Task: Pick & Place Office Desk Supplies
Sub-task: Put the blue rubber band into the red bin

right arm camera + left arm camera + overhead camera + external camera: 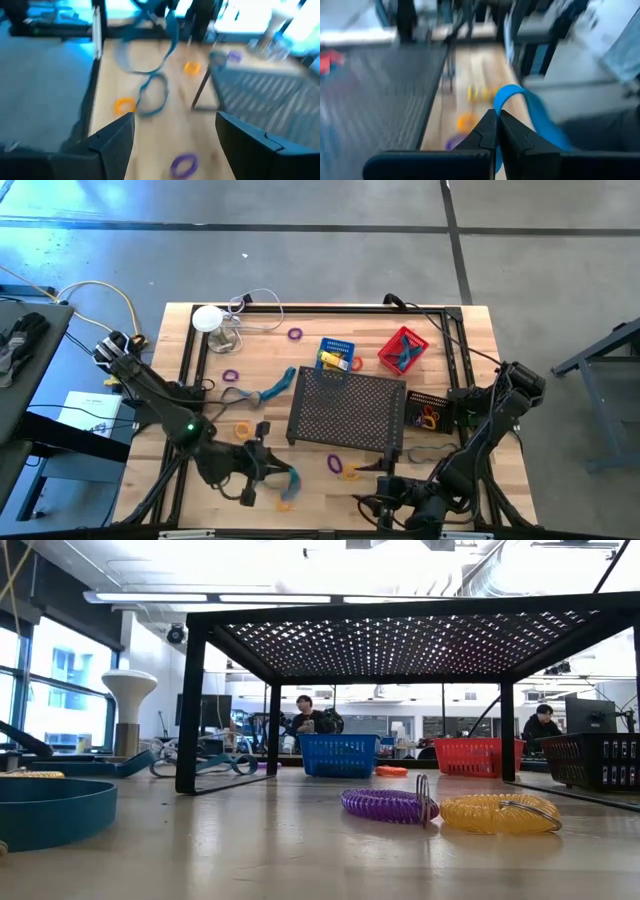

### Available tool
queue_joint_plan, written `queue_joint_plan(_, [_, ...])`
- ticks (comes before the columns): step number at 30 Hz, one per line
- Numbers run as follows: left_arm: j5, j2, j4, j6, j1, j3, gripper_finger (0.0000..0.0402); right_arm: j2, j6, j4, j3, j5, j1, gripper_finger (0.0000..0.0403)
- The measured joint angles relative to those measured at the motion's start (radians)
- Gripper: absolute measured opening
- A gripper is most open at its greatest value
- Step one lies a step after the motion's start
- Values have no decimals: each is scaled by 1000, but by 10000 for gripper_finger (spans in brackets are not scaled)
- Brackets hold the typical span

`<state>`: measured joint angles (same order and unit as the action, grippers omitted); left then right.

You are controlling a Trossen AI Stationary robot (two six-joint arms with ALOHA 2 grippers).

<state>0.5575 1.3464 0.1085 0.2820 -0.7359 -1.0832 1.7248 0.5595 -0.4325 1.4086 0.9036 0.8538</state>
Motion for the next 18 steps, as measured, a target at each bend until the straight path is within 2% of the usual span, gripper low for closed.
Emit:
queue_joint_plan(5, [-1, 3, -210, -156, 9, 0, 1, 0, -256, 173, 0, 1, -56, 265])
queue_joint_plan(9, [-1, 6, -260, -205, 31, 0, 1, 0, -399, 302, 0, -80, -125, 265])
queue_joint_plan(15, [-9, 6, -254, -207, 71, 0, 1, 0, -458, 426, 0, -291, -232, 265])
queue_joint_plan(18, [-29, 6, -253, -207, 86, 0, 1, 0, -457, 439, 0, -324, -273, 265])
